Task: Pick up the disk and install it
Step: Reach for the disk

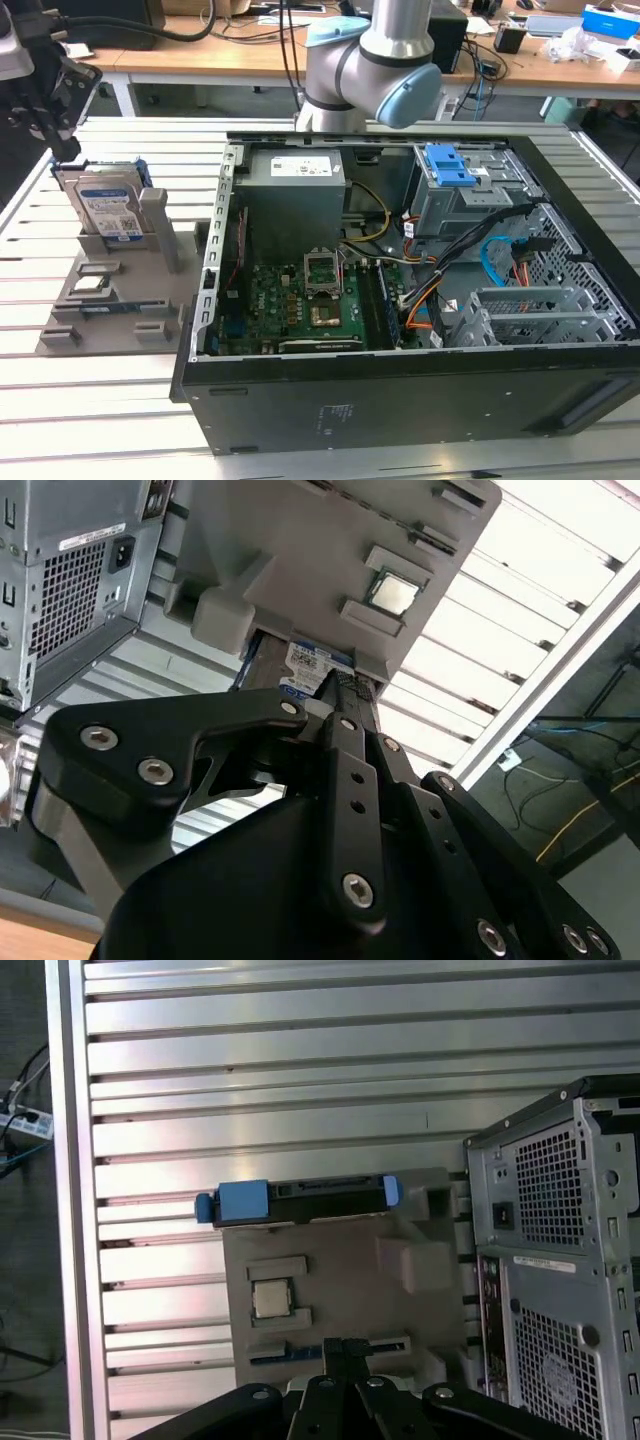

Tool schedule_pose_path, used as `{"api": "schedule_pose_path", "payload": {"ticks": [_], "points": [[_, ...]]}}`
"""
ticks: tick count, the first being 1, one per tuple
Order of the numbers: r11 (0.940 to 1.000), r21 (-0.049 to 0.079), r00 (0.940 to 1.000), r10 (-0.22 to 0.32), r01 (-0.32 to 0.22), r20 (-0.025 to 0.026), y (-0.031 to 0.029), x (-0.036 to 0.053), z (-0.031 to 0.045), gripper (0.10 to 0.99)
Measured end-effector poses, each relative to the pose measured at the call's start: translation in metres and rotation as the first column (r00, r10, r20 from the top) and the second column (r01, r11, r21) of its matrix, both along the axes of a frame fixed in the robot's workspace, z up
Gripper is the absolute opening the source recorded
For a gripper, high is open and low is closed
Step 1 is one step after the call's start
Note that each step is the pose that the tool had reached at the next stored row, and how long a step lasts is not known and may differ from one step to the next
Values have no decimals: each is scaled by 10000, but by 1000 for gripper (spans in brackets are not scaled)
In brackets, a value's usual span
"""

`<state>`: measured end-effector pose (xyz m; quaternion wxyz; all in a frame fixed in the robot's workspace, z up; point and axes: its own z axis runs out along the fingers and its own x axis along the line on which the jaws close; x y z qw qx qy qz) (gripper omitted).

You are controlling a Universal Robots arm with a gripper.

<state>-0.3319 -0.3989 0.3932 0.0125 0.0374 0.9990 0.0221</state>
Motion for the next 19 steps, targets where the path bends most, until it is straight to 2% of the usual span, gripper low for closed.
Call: {"api": "schedule_pose_path", "payload": {"ticks": [5, 9, 19], "points": [[10000, 0, 10000, 0, 0, 0, 0, -127, 0, 106], [10000, 0, 10000, 0, 0, 0, 0, -293, 0, 106], [10000, 0, 10000, 0, 0, 0, 0, -521, 0, 106]]}}
